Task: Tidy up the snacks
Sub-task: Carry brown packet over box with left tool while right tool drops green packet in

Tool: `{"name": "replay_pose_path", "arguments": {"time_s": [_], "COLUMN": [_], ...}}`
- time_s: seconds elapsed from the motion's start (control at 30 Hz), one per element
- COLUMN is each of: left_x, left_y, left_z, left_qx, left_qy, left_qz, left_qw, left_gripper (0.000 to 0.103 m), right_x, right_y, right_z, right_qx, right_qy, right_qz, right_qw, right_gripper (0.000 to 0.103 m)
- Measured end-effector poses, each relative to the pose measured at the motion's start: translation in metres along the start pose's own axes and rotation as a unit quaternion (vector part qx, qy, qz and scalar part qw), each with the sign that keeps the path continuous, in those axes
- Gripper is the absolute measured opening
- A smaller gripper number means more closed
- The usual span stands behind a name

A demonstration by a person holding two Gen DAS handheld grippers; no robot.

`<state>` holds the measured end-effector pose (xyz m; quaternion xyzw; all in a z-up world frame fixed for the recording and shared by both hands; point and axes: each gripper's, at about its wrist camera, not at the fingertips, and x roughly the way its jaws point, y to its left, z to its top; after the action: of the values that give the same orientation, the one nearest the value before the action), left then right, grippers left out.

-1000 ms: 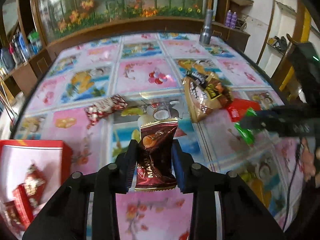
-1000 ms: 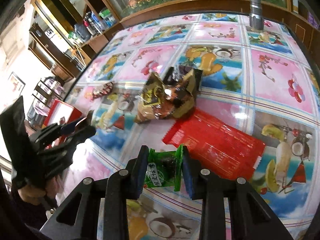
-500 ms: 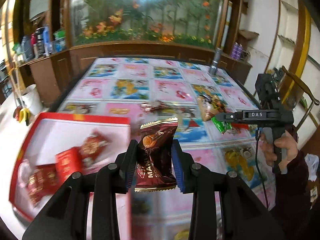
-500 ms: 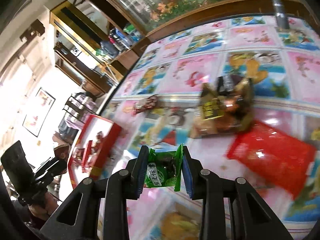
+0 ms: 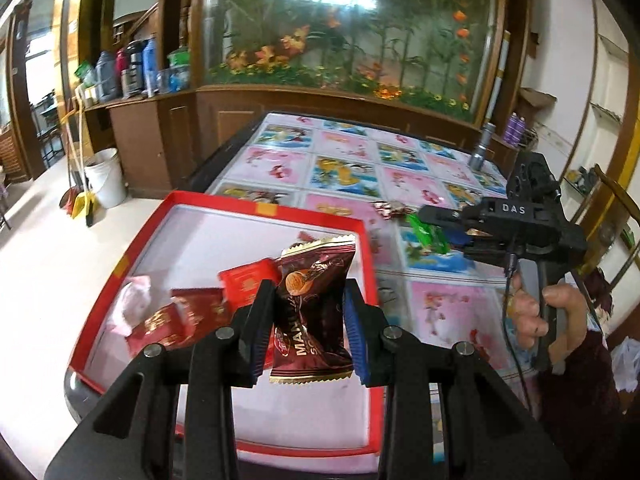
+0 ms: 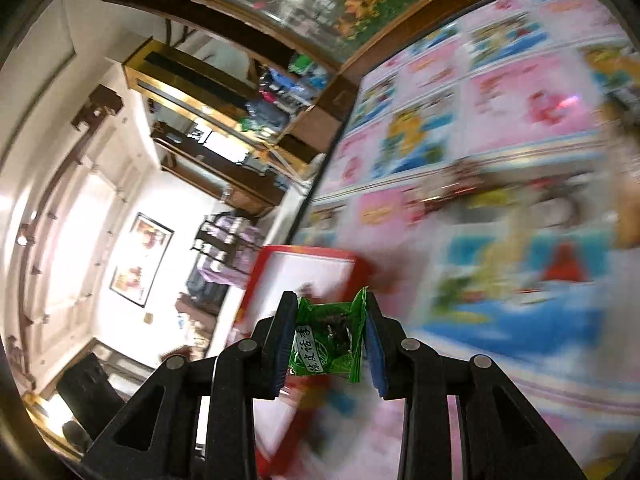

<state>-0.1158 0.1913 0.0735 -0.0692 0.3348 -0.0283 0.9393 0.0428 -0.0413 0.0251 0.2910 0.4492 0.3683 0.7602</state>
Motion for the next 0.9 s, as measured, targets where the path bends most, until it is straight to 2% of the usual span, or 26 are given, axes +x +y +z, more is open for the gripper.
{"name": "replay_pose_path", "arguments": {"time_s": [0.17, 0.4, 0.53, 0.9], "left_x": [0.002, 0.016, 0.029, 0.039], "left_y": [0.02, 0.045, 0.052, 0.048], "left_z": [-0.004, -0.011, -0.015, -0.017], "left_qx": [-0.011, -0.027, -0.035, -0.027], "left_qy": [-0.004, 0.008, 0.022, 0.033], "left_qz": [0.023, 0.058, 0.071, 0.074], "left_qw": [0.9997, 0.9979, 0.9966, 0.9963], "left_gripper": [0.031, 0.031, 0.031, 0.031], "right_x": [0.057, 0.11, 0.118, 0.088], "right_y": [0.041, 0.065, 0.069, 0.049], "right_z": [-0.014, -0.03, -0.037, -0.024], "right_qx": [-0.006, -0.039, -0.065, -0.044], "right_qy": [-0.005, 0.029, 0.036, 0.013], "right_qz": [0.045, 0.026, 0.002, 0.0], "right_qw": [0.999, 0.998, 0.997, 0.999], "right_gripper": [0.032, 0.035, 0.035, 0.036]}}
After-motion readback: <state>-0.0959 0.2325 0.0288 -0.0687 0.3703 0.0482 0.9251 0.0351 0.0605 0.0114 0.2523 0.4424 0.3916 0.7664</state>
